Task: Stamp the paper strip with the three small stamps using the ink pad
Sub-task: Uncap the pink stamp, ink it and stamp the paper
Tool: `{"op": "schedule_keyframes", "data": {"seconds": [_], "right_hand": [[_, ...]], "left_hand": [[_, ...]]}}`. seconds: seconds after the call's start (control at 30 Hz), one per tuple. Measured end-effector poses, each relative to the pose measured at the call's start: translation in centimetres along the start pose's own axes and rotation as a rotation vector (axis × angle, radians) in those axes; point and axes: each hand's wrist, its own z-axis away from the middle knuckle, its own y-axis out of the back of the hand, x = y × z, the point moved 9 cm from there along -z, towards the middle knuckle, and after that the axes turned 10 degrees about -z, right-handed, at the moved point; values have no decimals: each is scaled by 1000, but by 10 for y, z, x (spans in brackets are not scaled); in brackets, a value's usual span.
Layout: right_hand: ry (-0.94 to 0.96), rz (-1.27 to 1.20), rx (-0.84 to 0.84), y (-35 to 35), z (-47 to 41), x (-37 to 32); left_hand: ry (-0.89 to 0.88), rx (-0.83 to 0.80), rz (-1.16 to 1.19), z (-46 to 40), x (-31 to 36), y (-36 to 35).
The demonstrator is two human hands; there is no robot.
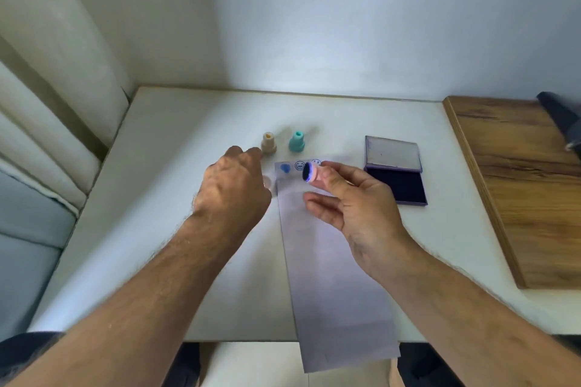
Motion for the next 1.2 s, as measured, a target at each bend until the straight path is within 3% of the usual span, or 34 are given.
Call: {"op": "schedule_keyframes", "data": {"seconds": [0.3,0.43,0.57,0.73,0.83,0.97,1.2], "right_hand": [[-119,24,-49,-8,-10,31],[-135,-49,-74,-12,-14,30],[-91,-124,-74,-10,-19,16],[-18,-138,-134,-13,-22,0],[35,-89,-195,-19,-20,-5],[108,-18,-232,-22,-18,-11],[153,56,-212,-21,-19,-13]], "left_hand": [[22,-15,71,-7,-3,-4],[83,-8,207,-7,-10,-3],[213,-87,512,-9,-21,-3],[314,-221,1216,-8,-13,-14],[376,-280,1522,-3,-1,-19],[385,-330,1680,0,10,-19],[273,-475,1673,5,24,-21]]}}
